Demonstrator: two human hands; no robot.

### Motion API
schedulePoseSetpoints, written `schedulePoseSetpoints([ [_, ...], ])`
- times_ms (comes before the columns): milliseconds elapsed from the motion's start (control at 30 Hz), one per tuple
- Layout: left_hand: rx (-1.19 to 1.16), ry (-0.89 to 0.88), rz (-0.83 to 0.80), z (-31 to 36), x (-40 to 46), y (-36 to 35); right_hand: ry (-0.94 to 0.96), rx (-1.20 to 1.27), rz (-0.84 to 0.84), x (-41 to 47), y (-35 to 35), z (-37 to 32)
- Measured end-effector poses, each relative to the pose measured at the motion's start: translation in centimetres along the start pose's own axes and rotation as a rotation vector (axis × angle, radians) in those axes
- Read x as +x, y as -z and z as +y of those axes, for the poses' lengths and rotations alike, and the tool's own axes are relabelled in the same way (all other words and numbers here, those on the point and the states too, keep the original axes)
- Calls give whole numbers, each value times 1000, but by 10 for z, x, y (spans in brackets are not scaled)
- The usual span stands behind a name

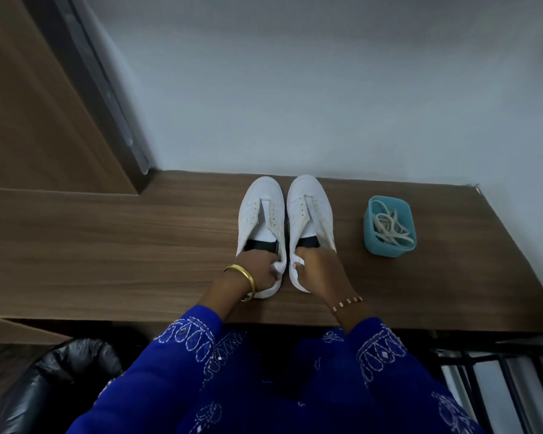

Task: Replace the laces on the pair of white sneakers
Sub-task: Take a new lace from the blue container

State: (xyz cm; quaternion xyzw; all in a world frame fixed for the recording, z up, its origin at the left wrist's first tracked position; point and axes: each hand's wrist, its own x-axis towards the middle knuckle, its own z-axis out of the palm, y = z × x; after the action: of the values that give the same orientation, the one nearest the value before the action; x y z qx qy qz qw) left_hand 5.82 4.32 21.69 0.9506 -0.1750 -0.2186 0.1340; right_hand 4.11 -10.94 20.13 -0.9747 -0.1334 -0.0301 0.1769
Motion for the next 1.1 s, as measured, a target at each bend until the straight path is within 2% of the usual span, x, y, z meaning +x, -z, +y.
schedulePoseSetpoints([
  [233,143,-51,87,3,-8,-10,-12,-40,-17,-22,1,-5],
  [400,138,-51,125,6,-12,-13,-30,-48,-60,-23,3,-5],
  [667,56,-73,29,17,-15,-17,-57,1,-92,-27,5,-4],
  [800,-34,-79,-79,13,-11,-5,-75,127,-243,-22,14,0],
  [933,-118,-90,3,13,-3,12,-82,259,-393,-8,40,7],
  [1000,-200,-107,85,18,2,18,-164,329,-320,-4,54,16],
  [1100,-299,-154,202,35,12,22,-265,408,-121,-2,70,37],
])
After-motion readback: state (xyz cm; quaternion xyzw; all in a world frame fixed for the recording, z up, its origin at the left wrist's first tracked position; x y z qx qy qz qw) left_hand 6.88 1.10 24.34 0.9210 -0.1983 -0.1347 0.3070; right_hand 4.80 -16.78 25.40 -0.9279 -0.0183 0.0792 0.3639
